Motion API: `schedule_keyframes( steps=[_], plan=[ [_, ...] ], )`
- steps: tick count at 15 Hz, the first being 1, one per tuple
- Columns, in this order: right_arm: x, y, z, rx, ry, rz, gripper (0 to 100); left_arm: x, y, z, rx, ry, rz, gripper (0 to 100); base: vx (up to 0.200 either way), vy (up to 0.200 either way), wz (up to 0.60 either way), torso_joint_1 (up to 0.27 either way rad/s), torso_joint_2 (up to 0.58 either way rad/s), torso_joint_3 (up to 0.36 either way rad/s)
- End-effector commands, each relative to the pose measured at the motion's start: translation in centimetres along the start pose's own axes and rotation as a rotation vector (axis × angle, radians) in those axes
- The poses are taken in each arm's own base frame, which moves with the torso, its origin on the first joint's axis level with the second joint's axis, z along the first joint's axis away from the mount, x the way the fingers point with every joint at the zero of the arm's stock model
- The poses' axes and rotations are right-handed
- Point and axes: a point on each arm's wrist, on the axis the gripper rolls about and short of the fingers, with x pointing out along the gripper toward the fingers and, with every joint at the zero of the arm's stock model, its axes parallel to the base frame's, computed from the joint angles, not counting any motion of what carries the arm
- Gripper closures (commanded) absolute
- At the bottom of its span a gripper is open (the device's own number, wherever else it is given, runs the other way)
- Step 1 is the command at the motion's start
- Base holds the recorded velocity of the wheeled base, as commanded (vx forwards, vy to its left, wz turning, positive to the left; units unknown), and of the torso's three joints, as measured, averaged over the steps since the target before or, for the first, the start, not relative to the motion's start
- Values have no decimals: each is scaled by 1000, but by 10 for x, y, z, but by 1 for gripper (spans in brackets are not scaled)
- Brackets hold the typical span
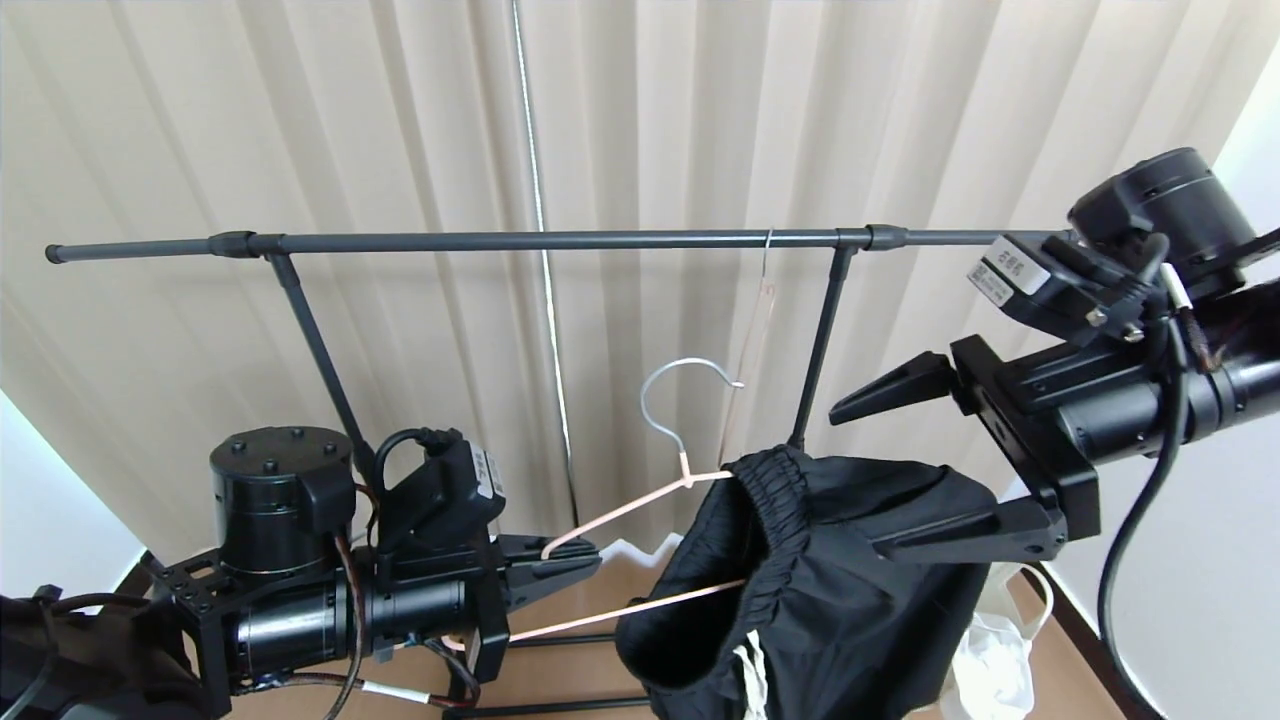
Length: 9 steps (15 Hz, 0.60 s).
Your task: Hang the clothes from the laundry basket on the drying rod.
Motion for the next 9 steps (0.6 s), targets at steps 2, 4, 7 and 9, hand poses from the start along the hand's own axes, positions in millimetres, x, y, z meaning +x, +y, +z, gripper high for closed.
schedule_keyframes(
  steps=[2,4,7,9],
  plan=[
    [19,-29,-7,41,16,25,0,1,-2,0,7,-5,-21,100,0,0,0,0,0,0],
    [25,-31,-10,51,25,38,0,1,-1,2,11,-9,-19,100,0,0,0,0,0,0],
    [37,-30,-11,56,45,68,0,3,-2,4,14,-14,-22,100,0,0,0,0,0,0],
    [44,-28,-10,43,81,61,0,3,-2,4,15,-15,-23,100,0,0,0,0,0,0]
  ],
)
